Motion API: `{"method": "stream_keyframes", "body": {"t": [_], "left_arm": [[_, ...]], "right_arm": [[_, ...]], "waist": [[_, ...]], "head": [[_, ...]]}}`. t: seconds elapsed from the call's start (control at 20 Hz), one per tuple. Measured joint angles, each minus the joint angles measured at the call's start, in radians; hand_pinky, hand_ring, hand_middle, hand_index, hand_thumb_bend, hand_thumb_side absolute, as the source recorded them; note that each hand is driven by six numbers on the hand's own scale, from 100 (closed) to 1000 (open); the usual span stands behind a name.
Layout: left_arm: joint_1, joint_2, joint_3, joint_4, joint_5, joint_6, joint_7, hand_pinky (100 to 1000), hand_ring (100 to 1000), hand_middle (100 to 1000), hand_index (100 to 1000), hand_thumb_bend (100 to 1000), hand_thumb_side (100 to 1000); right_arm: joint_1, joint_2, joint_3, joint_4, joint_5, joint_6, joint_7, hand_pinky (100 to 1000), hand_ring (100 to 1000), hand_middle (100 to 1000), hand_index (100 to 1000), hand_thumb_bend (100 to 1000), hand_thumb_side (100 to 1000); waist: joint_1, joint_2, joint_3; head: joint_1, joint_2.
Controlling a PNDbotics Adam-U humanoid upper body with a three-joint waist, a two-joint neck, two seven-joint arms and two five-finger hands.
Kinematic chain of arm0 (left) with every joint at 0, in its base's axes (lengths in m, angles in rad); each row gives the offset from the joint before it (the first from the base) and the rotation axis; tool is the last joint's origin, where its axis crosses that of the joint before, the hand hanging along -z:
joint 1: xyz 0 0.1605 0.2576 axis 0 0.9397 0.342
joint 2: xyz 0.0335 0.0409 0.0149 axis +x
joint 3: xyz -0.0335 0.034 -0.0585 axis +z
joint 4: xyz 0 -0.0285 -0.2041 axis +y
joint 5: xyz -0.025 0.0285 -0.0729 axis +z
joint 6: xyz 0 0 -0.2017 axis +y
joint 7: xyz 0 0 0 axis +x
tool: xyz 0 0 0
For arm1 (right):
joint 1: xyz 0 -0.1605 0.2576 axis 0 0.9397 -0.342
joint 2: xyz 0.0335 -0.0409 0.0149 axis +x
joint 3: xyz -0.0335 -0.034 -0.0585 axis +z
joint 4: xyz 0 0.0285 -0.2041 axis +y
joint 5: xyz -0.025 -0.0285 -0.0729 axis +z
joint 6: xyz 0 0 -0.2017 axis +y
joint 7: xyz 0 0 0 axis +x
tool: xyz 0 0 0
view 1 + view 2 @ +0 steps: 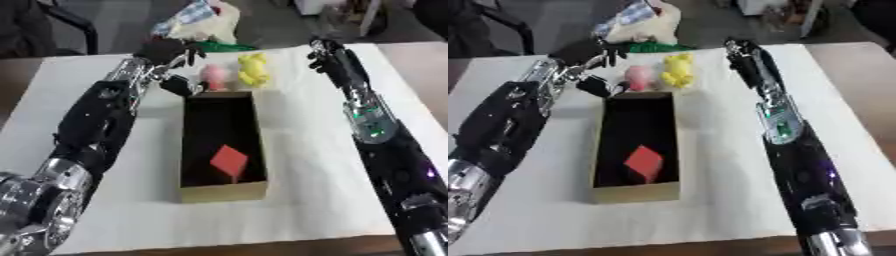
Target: Pick up objects on the table and place them in the box.
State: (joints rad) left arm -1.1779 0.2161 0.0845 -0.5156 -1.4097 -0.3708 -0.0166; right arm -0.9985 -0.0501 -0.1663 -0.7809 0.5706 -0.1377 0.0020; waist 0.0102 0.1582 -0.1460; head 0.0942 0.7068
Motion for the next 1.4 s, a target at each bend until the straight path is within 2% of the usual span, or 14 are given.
{"method": "stream_keyframes", "body": {"t": [0.25,0.55,1.1,1.25,1.3,1.4], "left_arm": [[-0.001,0.008,0.000,0.014,-0.019,0.026,0.004,608,591,588,857,360,573],[-0.003,0.014,0.003,0.024,-0.035,0.031,-0.022,624,610,614,872,370,626],[-0.005,0.015,0.006,0.021,-0.033,0.032,-0.030,630,616,620,876,356,606],[-0.009,0.015,0.006,0.018,-0.023,0.026,-0.021,633,619,622,878,428,666],[-0.012,0.016,0.006,0.014,-0.018,0.024,-0.018,637,623,628,878,512,712],[-0.019,0.022,0.006,0.008,-0.009,0.020,-0.013,640,628,634,879,605,734]], "right_arm": [[0.000,0.000,0.000,-0.003,0.000,0.000,0.000,714,667,655,875,100,1000],[0.000,0.000,0.000,-0.004,0.000,0.000,0.000,714,667,654,874,100,1000],[0.005,0.000,0.000,-0.007,0.000,0.000,0.000,714,668,654,874,100,1000],[0.006,0.000,0.000,-0.007,0.000,0.000,0.001,714,668,654,871,100,1000],[0.006,0.000,0.000,-0.007,0.000,0.000,0.001,714,668,654,871,100,1000],[0.011,0.000,0.000,-0.007,0.000,0.001,0.002,714,668,654,870,100,1000]], "waist": [[0.003,0.009,-0.005],[0.007,0.015,-0.008],[0.014,0.015,-0.003],[0.018,0.013,-0.002],[0.019,0.011,-0.002],[0.022,0.005,-0.003]], "head": [[0.001,-0.004],[0.001,-0.004],[-0.001,-0.004],[-0.002,-0.004],[-0.002,-0.004],[-0.002,-0.004]]}}
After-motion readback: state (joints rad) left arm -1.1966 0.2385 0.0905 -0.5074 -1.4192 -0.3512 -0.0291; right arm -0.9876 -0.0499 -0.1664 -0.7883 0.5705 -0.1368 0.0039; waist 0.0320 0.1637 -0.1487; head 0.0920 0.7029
